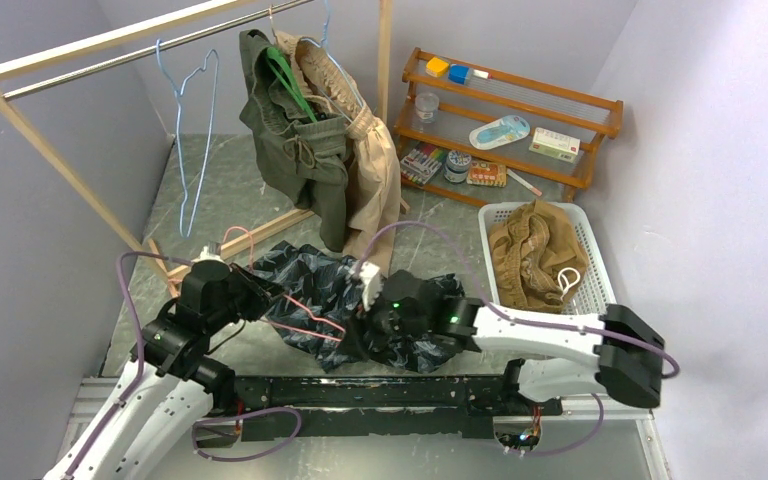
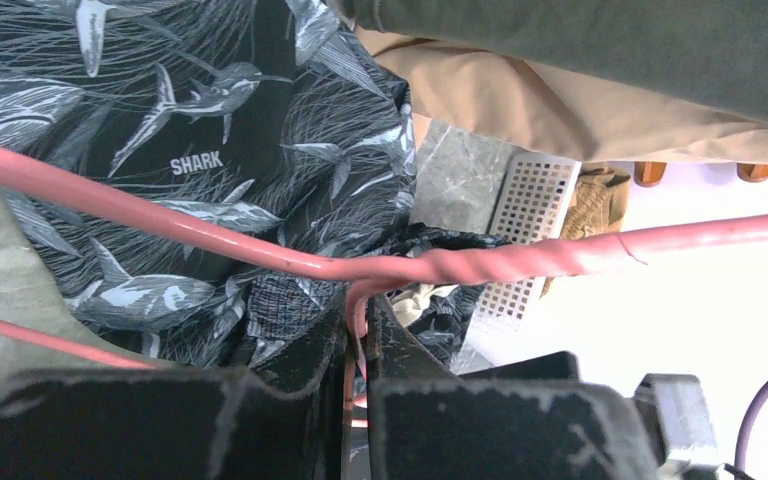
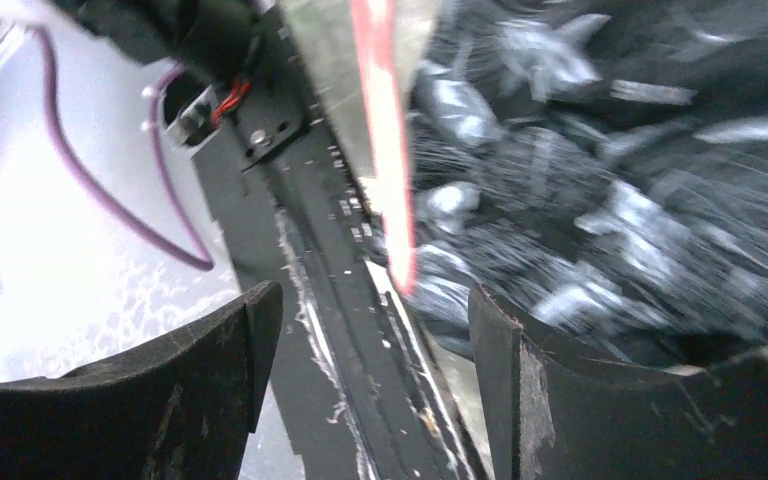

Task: Remove the shorts from the hanger
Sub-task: Remove the shorts from the hanger, then place the hanger on the clothes rod.

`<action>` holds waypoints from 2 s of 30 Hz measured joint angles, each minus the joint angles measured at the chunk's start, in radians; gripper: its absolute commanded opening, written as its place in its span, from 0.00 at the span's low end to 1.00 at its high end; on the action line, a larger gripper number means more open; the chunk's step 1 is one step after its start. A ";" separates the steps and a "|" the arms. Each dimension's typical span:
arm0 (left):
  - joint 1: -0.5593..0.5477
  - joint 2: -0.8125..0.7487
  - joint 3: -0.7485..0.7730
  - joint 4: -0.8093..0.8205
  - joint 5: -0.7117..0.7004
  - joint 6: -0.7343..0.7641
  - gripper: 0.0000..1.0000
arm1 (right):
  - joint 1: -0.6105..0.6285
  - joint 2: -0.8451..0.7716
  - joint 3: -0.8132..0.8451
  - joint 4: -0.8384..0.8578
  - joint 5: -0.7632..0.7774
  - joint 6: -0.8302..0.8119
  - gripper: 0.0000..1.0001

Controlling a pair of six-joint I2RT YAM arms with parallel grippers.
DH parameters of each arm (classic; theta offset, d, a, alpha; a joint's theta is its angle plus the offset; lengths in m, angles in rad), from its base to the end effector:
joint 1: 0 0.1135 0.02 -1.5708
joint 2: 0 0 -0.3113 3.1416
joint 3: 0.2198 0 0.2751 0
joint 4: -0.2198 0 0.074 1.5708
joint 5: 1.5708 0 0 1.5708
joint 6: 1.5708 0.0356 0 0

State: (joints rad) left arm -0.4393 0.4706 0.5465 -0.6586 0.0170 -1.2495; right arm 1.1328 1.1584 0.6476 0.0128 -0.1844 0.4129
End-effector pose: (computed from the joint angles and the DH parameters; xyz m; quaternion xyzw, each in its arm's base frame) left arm 0.0877 -0.0419 0.2745 -0.3433 0.8107 -0.3595 0.3093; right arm 0.1020 0.2333 0.2677 -0.3455 0.7845 0.4119 0.3091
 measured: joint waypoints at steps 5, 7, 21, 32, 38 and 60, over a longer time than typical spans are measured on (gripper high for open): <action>0.000 0.016 0.000 0.028 0.027 0.013 0.07 | 0.064 0.175 0.092 0.050 -0.050 -0.047 0.62; 0.000 0.020 0.000 0.031 0.032 0.019 0.07 | 0.064 0.214 0.119 0.058 -0.058 -0.056 0.55; 0.000 0.018 0.000 0.040 0.042 0.046 0.10 | 0.061 0.255 0.130 0.071 -0.081 -0.045 0.00; 0.000 0.021 -0.011 0.056 0.057 0.083 0.74 | 0.060 0.274 0.170 -0.061 -0.026 -0.004 0.00; 0.000 0.049 -0.011 0.042 0.059 0.123 0.87 | 0.060 0.239 0.170 -0.095 0.110 0.056 0.00; 0.000 0.007 -0.011 -0.039 0.003 0.150 0.99 | 0.063 0.185 0.344 -0.220 0.485 -0.079 0.00</action>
State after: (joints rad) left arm -0.4393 0.4778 0.5354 -0.6971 0.0200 -1.0996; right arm 1.1961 1.3434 0.9916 -0.2077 0.3004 0.3344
